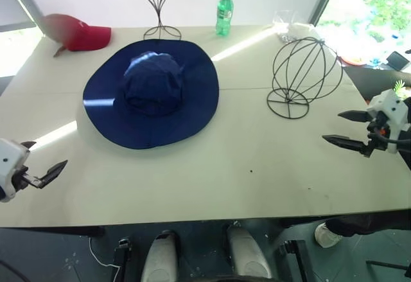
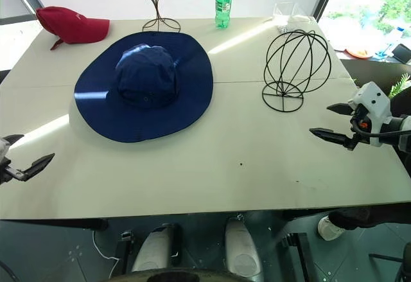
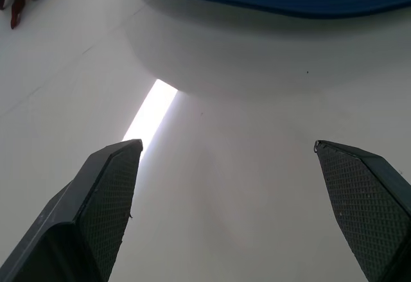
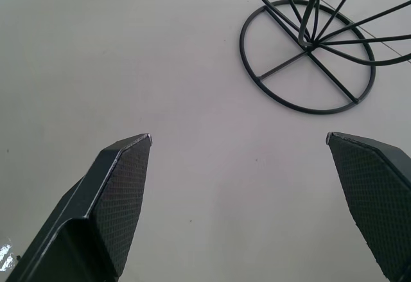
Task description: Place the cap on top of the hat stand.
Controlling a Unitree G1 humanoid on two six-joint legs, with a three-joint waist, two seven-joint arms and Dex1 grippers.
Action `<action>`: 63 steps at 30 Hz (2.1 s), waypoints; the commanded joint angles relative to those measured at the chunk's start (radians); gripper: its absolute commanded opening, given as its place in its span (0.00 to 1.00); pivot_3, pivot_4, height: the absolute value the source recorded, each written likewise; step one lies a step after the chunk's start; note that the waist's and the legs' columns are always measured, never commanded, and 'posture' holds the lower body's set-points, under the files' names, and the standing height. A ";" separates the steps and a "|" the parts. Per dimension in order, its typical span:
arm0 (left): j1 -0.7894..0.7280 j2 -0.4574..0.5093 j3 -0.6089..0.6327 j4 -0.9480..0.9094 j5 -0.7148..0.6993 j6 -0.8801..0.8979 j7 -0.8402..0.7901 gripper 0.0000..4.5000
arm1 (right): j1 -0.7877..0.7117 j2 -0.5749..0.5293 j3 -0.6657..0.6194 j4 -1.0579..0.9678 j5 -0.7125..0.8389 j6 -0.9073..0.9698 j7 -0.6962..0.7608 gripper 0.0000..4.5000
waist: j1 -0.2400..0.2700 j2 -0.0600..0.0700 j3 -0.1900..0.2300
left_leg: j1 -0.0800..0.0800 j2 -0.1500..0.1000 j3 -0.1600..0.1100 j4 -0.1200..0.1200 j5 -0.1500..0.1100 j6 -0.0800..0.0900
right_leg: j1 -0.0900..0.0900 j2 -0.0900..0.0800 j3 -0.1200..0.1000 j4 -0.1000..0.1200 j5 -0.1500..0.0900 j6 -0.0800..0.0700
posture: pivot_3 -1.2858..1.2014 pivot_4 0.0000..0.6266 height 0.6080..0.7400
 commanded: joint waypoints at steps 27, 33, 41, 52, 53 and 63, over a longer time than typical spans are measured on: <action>-0.240 0.151 -0.139 0.037 0.096 -0.281 -0.093 1.00 | 0.058 -0.083 -0.138 -0.368 0.189 0.216 0.049 1.00 | 0.001 0.000 0.000 | 0.003 0.001 0.000 0.002 0.000 0.000 | 0.000 0.001 0.000 0.009 -0.001 0.002 | 0.52 0.24 0.99; -0.257 0.202 -0.265 0.082 0.201 -0.615 -0.176 1.00 | 0.132 -0.082 -0.203 -0.601 0.307 0.375 0.024 1.00 | 0.001 0.000 0.000 | 0.005 0.001 0.000 0.002 0.000 0.000 | 0.000 0.002 0.001 0.012 -0.001 0.002 | 0.52 0.24 0.99; -0.357 0.185 -0.450 0.230 0.397 -0.953 -0.107 1.00 | 0.206 -0.067 -0.275 -0.706 0.355 0.445 -0.021 1.00 | 0.009 0.000 0.000 | 0.005 0.001 0.001 0.002 0.000 0.000 | 0.000 0.001 0.001 0.012 -0.001 0.002 | 0.52 0.24 0.99; -0.615 0.042 -0.681 0.479 0.948 -1.100 0.410 1.00 | 0.324 -0.046 -0.407 -0.826 0.421 0.515 -0.065 1.00 | 0.031 -0.001 -0.001 | 0.005 0.001 0.001 0.004 0.000 0.000 | 0.002 0.002 0.001 0.013 0.000 0.004 | 0.52 0.24 0.99; -0.630 0.036 -0.698 0.492 0.979 -1.095 0.448 1.00 | 0.330 -0.046 -0.416 -0.832 0.425 0.520 -0.069 1.00 | 0.033 -0.001 -0.001 | 0.005 0.001 0.001 0.004 0.000 0.000 | 0.002 0.002 0.001 0.014 0.001 0.006 | 0.52 0.24 0.99; -0.873 -0.073 -0.911 0.706 1.208 -0.955 0.742 1.00 | 0.346 -0.033 -0.450 -0.881 0.462 0.541 -0.137 1.00 | 0.065 -0.001 -0.003 | 0.007 0.001 0.001 0.009 0.000 0.000 | 0.006 0.002 0.001 0.014 0.001 0.006 | 0.52 0.24 0.99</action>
